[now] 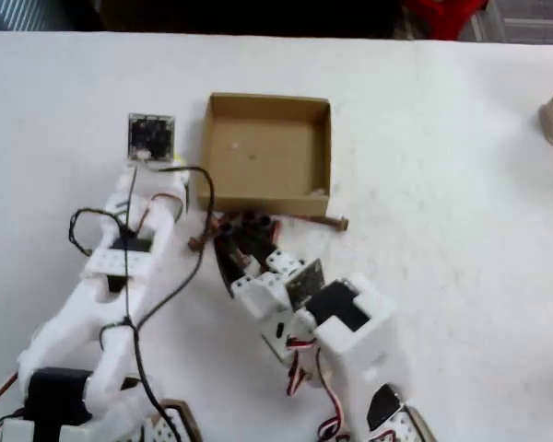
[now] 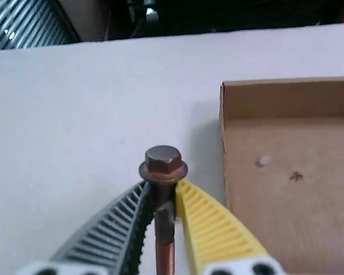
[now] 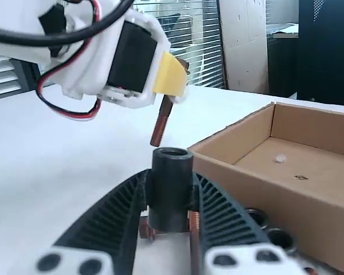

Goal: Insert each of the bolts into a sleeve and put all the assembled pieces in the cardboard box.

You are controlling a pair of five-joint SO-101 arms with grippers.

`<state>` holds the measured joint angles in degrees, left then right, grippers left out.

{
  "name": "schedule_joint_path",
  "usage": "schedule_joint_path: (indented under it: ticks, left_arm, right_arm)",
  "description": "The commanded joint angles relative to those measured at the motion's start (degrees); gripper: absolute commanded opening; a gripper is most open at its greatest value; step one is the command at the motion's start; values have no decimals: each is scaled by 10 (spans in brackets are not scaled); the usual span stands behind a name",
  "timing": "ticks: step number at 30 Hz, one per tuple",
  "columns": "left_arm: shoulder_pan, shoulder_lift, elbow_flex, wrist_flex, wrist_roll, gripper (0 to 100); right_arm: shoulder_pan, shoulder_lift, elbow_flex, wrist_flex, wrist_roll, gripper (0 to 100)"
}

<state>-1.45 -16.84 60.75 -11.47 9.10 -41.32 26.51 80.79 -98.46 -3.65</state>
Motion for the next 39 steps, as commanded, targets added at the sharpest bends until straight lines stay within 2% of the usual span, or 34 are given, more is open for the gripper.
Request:
schedule_joint_path:
  ticks: [1, 5, 10, 20, 30, 34, 39]
  left_arm:
    - [7, -10, -3, -47, 5, 22]
    - [8, -58, 18, -50, 12, 21]
    - [18, -208, 86, -50, 107, 22]
    - [78, -359, 156, -45, 113, 22]
    - [169, -509, 153, 171, 116, 22]
    - [176, -533, 156, 199, 116, 22]
    - [178, -503, 171, 194, 118, 22]
  right_arm:
    - [-7, -3, -9, -16, -1, 16]
    - [-7, -5, -11, -16, -1, 16]
    - [-5, -2, -21, -15, -1, 16]
    - [-5, -2, -6, -15, -1, 16]
    - [-5, -2, -5, -15, -1, 16]
    - [-5, -2, -5, -15, -1, 16]
    - [-6, -2, -5, -15, -1, 16]
